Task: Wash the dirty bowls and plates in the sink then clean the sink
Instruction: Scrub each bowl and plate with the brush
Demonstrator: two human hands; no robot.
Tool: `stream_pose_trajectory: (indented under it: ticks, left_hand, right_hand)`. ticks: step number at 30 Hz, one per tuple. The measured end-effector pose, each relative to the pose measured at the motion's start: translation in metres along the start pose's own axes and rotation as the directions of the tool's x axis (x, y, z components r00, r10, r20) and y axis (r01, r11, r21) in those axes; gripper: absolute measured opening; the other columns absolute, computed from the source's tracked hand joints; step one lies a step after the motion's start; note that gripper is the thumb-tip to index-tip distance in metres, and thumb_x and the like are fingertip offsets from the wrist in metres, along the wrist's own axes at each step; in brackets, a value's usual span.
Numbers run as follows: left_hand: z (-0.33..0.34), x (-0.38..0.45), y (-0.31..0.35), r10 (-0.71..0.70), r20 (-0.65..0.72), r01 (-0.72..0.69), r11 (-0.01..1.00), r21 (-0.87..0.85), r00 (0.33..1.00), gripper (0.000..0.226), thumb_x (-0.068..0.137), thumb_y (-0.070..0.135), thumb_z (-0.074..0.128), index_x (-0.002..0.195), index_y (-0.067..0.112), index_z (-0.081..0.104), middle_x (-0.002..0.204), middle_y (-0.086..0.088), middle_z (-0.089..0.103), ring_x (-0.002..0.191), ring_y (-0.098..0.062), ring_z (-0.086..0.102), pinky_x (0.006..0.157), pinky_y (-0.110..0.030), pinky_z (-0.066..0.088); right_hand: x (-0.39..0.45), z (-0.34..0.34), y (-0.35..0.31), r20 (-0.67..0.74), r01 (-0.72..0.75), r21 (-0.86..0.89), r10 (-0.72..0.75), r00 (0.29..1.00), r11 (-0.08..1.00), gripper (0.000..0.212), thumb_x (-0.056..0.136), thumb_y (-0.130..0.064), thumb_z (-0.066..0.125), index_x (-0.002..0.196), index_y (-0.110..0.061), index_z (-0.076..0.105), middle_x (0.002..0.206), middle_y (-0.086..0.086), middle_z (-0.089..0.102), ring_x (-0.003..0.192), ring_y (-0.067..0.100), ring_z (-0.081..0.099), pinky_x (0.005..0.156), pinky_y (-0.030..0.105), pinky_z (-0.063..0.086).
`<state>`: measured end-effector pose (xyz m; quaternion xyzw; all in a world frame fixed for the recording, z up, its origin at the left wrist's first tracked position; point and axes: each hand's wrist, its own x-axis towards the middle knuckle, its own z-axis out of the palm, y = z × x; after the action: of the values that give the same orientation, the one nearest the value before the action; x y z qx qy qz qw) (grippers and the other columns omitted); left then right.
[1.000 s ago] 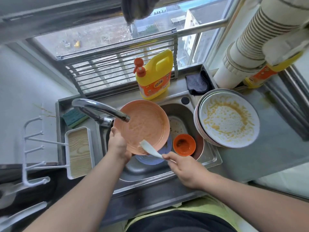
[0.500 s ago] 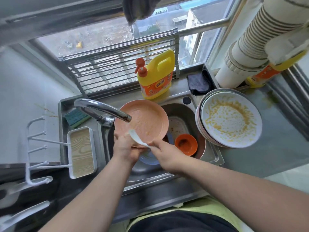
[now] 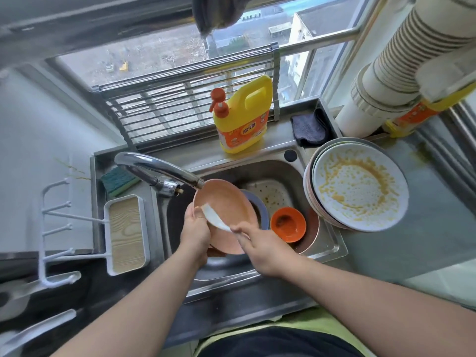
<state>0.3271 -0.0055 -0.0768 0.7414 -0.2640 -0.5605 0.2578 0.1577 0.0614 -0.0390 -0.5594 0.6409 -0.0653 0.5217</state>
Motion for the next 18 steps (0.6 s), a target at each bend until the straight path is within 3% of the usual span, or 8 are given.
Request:
stream_pose_trajectory:
  ticks: [2, 4, 6, 9, 13, 16, 18]
  left_hand:
    - [0.004, -0.007, -0.001, -0.023, -0.006, 0.023, 0.999, -0.031, 1.0, 0.028, 0.11, 0.053, 0.03, 0.106, 0.064, 0.056, 0.12, 0.001, 0.068, 0.111, -0.031, 0.067, 0.092, -0.062, 0.059]
    - [0.007, -0.012, 0.002, -0.023, 0.001, 0.023, 0.999, -0.035, 1.0, 0.027, 0.111, 0.053, 0.03, 0.111, 0.06, 0.055, 0.121, 0.001, 0.067, 0.111, -0.031, 0.066, 0.092, -0.061, 0.059]
    - [0.002, -0.01, 0.01, 0.022, 0.003, -0.022, 0.999, -0.028, 1.0, 0.029, 0.111, 0.052, 0.029, 0.122, 0.056, 0.056, 0.124, 0.001, 0.067, 0.113, -0.029, 0.065, 0.093, -0.061, 0.059]
    - [-0.007, 0.005, 0.018, 0.09, -0.033, -0.089, 0.996, 0.024, 0.995, 0.035, 0.103, 0.06, 0.03, 0.124, 0.061, 0.058, 0.125, 0.005, 0.069, 0.114, -0.026, 0.066, 0.092, -0.06, 0.059]
    - [-0.005, 0.002, 0.015, 0.06, -0.04, -0.061, 0.998, 0.001, 0.997, 0.027, 0.105, 0.058, 0.033, 0.122, 0.063, 0.054, 0.121, 0.004, 0.069, 0.108, -0.028, 0.069, 0.085, -0.061, 0.061]
    - [0.004, -0.021, 0.017, 0.088, 0.005, -0.088, 0.994, -0.068, 0.996, 0.024, 0.113, 0.045, 0.034, 0.123, 0.052, 0.055, 0.122, 0.001, 0.069, 0.11, -0.024, 0.067, 0.094, -0.055, 0.06]
    - [0.009, -0.028, 0.023, 0.098, 0.049, -0.093, 0.991, -0.093, 0.994, 0.027, 0.113, 0.046, 0.032, 0.122, 0.05, 0.057, 0.123, 0.0, 0.068, 0.113, -0.026, 0.067, 0.094, -0.058, 0.059]
  right_hand:
    - [0.024, -0.011, -0.006, -0.108, -0.014, 0.096, 0.024, 0.994, 0.995, 0.028, 0.107, -0.049, 0.039, 0.133, -0.046, 0.05, 0.123, 0.0, 0.068, 0.108, 0.025, 0.064, 0.096, 0.044, 0.053]
    - [0.038, -0.028, 0.006, -0.15, -0.085, 0.023, 0.087, 0.985, 0.996, 0.031, 0.109, -0.048, 0.034, 0.137, -0.044, 0.048, 0.122, 0.005, 0.068, 0.107, 0.031, 0.064, 0.09, 0.045, 0.054]
    - [0.035, -0.036, 0.029, -0.159, -0.173, -0.078, 0.159, 0.974, 0.982, 0.028, 0.109, -0.046, 0.03, 0.133, -0.044, 0.045, 0.116, 0.009, 0.071, 0.105, 0.036, 0.066, 0.088, 0.049, 0.056]
    - [0.001, -0.018, 0.053, -0.097, -0.216, -0.062, 0.21, 0.973, 0.974, 0.021, 0.108, -0.041, 0.035, 0.126, -0.041, 0.047, 0.104, 0.009, 0.071, 0.095, 0.035, 0.066, 0.085, 0.048, 0.056]
    - [-0.032, 0.009, 0.016, 0.032, -0.028, 0.053, 0.027, 0.999, 0.998, 0.023, 0.108, -0.039, 0.039, 0.129, -0.043, 0.05, 0.094, 0.005, 0.068, 0.088, 0.029, 0.064, 0.081, 0.043, 0.049]
    - [-0.003, -0.016, -0.002, -0.042, 0.028, -0.008, -0.029, 0.999, 1.0, 0.027, 0.11, -0.042, 0.04, 0.134, -0.043, 0.051, 0.097, -0.001, 0.068, 0.093, 0.029, 0.065, 0.076, 0.036, 0.046]
    - [0.014, -0.048, 0.003, -0.152, 0.009, -0.117, -0.027, 0.988, 0.993, 0.031, 0.11, -0.046, 0.039, 0.139, -0.043, 0.048, 0.107, 0.009, 0.072, 0.1, 0.035, 0.067, 0.076, 0.037, 0.044]
